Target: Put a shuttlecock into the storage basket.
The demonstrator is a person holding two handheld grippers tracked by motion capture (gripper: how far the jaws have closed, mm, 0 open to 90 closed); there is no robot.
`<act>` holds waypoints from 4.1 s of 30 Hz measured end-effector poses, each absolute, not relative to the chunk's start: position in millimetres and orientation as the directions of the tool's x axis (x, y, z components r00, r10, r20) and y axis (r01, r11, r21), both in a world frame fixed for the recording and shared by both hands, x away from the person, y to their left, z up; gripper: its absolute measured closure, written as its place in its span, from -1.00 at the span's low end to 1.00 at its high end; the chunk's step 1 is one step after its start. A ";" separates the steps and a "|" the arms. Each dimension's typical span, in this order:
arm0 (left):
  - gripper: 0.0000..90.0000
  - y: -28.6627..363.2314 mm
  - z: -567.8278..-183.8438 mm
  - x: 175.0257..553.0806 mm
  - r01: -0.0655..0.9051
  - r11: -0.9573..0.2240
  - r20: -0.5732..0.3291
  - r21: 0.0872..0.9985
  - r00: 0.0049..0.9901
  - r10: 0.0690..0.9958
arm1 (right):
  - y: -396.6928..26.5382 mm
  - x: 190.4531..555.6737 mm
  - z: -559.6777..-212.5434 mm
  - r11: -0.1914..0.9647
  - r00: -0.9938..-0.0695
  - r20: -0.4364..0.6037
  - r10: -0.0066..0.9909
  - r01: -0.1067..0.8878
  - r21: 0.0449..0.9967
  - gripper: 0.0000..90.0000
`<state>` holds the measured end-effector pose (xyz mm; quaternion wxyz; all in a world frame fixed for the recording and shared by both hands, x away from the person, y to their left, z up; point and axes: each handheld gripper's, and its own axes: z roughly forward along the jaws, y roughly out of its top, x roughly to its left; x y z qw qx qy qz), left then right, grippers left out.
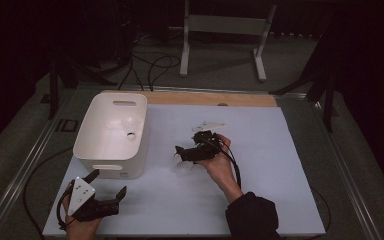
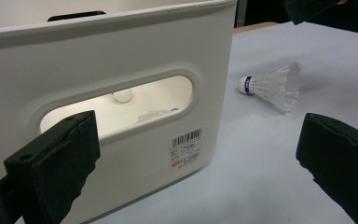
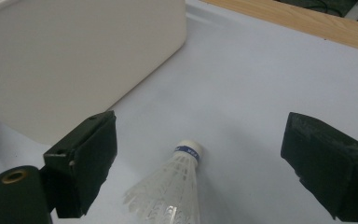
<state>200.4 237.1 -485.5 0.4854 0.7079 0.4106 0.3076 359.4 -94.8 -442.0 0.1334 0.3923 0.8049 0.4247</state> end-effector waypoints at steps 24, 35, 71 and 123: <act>-0.99 237.2 -485.5 200.3 0.283 -0.192 0.037 0.940 0.474 0.880 | -96.7 351.0 -460.2 0.380 -0.661 0.089 0.745 0.531 0.758 -0.73; -0.99 237.4 -485.3 200.1 0.283 -0.194 0.039 0.939 0.473 0.880 | -94.9 345.5 -469.1 0.411 -0.674 0.078 0.734 0.534 0.739 -0.69; -0.99 237.4 -485.4 200.1 0.283 -0.191 0.037 0.940 0.470 0.882 | -80.5 348.0 -493.0 0.530 -0.702 -0.020 0.712 0.519 0.671 0.14; -0.99 237.3 -485.5 200.2 0.283 -0.193 0.039 0.939 0.472 0.881 | -77.5 355.2 -470.3 0.397 -0.679 0.097 0.727 0.533 0.747 0.97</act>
